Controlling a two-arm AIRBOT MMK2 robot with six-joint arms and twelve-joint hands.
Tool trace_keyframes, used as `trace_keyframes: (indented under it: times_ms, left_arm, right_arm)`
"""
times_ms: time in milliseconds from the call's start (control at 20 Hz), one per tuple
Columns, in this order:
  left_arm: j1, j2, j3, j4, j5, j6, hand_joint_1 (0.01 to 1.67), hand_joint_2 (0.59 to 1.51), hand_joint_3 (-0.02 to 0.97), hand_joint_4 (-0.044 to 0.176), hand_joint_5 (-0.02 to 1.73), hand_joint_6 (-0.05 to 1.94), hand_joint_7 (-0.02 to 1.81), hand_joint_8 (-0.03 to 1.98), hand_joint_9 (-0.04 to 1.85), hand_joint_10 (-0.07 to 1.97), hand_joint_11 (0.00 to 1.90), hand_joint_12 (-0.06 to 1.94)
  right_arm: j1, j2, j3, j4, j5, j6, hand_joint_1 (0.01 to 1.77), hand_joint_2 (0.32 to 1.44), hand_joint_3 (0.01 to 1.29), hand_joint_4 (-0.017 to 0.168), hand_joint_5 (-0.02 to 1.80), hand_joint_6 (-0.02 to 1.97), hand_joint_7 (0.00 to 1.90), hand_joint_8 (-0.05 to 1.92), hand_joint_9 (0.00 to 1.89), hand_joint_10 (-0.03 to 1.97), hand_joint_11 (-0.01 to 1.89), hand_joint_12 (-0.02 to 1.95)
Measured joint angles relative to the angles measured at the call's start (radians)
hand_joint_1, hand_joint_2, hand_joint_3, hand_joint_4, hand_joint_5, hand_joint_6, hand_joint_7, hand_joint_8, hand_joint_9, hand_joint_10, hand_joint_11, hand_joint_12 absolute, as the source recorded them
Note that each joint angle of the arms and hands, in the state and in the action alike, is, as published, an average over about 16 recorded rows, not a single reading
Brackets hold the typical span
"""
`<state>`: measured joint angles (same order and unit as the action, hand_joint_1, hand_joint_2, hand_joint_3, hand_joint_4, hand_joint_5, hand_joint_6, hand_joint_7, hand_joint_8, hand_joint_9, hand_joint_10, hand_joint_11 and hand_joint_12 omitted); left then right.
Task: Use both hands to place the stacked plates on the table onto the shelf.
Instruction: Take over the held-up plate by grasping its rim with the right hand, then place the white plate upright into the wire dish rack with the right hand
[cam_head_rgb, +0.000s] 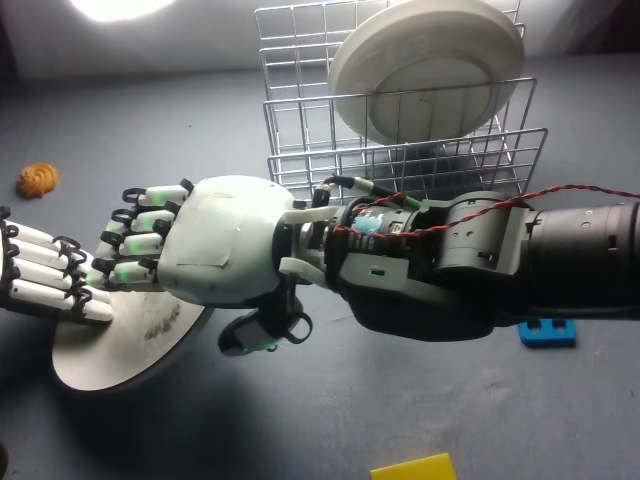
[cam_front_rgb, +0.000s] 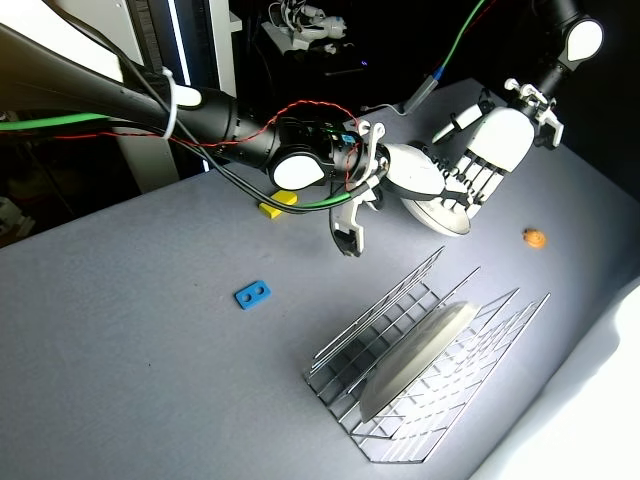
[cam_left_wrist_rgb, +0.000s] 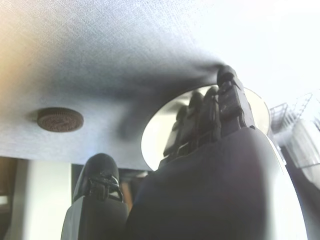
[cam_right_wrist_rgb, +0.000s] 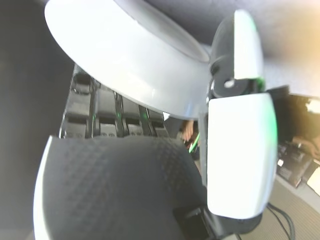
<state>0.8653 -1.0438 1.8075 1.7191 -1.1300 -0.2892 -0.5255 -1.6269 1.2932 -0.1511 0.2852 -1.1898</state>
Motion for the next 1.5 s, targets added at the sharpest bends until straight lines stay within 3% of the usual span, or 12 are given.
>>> trace_keyframes:
  times_ms: [300,500,1050,1500]
  left_arm:
    - [0.000,-0.001,0.000,0.000,-0.001,0.000,0.01,1.225,0.018,-0.004,0.00,-0.03,0.00,-0.01,-0.03,-0.05,0.03,0.03]
    - [0.000,-0.001,0.001,-0.001,-0.002,0.000,0.01,1.225,0.018,-0.005,0.00,-0.03,0.00,-0.01,-0.03,-0.05,0.03,0.03]
    - [-0.035,-0.001,0.002,0.018,-0.006,-0.002,0.01,1.224,0.017,-0.006,0.00,-0.02,0.01,0.00,-0.02,-0.04,0.02,0.02]
    - [-0.171,0.035,-0.007,0.033,-0.010,-0.003,0.01,1.224,0.018,0.000,0.02,0.00,0.02,0.00,0.01,-0.01,0.02,0.01]
  right_arm:
    - [-0.013,-0.036,0.035,0.000,0.032,-0.005,1.03,1.03,0.01,0.004,0.50,0.01,0.51,0.00,0.50,0.01,0.18,0.87]
    - [-0.020,-0.044,0.045,-0.003,0.059,-0.007,1.05,1.03,0.01,0.001,0.69,0.06,0.73,0.04,0.75,0.01,0.42,0.95]
    - [-0.030,-0.047,0.052,-0.009,0.113,-0.014,1.15,0.96,0.01,-0.010,0.94,0.31,1.05,0.26,1.23,-0.01,1.00,0.80]
    - [-0.029,-0.043,0.052,-0.006,0.121,-0.012,1.16,0.94,0.01,-0.010,0.95,0.37,1.08,0.36,1.33,-0.01,1.03,0.79]
